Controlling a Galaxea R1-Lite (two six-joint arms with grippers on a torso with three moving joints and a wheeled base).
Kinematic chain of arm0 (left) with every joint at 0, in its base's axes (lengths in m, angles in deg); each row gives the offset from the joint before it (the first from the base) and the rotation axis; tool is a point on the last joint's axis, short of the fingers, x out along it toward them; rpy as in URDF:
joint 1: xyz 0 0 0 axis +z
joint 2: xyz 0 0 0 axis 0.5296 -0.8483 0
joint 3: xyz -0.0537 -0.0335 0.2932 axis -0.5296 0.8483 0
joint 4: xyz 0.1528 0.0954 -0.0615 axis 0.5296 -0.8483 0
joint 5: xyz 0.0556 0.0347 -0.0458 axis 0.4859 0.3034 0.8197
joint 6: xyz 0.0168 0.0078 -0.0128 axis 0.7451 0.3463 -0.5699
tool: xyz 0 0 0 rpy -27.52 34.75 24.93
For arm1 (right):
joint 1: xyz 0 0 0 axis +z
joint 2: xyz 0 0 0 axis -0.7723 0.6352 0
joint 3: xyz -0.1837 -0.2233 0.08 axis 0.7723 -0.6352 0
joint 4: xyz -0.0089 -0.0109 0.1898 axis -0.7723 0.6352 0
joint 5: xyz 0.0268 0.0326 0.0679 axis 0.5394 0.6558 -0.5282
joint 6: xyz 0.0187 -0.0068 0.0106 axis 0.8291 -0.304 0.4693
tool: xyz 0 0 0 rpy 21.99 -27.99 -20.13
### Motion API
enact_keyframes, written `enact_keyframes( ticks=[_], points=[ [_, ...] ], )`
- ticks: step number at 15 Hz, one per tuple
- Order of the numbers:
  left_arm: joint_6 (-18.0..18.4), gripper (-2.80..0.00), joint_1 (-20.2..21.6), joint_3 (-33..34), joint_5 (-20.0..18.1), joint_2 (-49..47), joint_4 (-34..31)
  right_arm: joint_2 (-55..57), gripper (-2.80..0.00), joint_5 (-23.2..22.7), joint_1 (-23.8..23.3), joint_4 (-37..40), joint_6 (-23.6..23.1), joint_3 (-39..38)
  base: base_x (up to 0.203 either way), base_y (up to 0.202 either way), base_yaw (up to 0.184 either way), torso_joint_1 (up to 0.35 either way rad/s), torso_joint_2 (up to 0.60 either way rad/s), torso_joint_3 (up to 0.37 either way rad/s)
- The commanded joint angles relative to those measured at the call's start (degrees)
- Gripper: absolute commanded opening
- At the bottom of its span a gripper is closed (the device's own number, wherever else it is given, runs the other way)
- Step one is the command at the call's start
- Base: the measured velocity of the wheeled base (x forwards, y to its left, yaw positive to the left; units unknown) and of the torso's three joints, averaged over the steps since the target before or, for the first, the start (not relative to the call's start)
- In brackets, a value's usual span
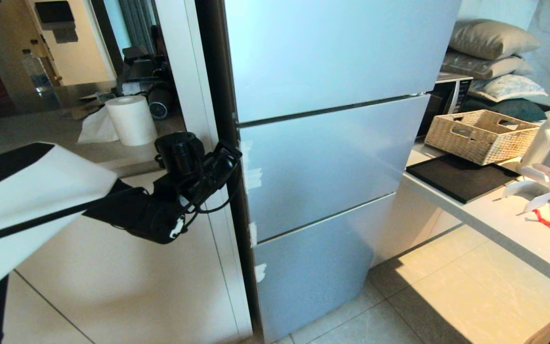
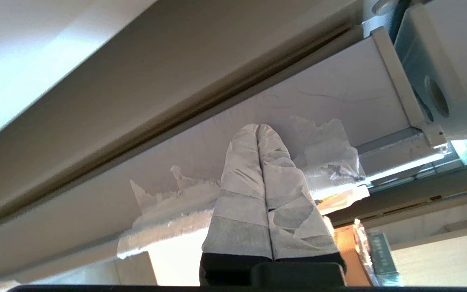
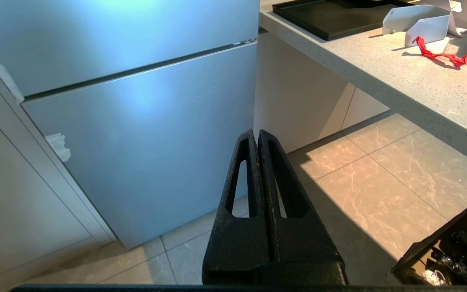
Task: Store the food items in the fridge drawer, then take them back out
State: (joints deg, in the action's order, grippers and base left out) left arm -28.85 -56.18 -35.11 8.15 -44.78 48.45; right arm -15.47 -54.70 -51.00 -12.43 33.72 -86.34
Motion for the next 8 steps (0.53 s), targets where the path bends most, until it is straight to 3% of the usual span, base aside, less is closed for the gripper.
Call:
enact_keyframes(
  ticks=[1,8],
  points=[
    [-0.6,-2.80,-1.5,1.2,-0.2,1.6,0.3,0.1,-2.80,0.0,0.0,0.0,0.0,0.0,0.000,0.000,0.000,0.000,0.00,0.000],
    [-0.7,-2.80,-4.1,6.2,0.3,5.3,0.4,0.1,-2.80,0.0,0.0,0.0,0.0,0.0,0.000,0.000,0.000,0.000,0.00,0.000]
  ],
)
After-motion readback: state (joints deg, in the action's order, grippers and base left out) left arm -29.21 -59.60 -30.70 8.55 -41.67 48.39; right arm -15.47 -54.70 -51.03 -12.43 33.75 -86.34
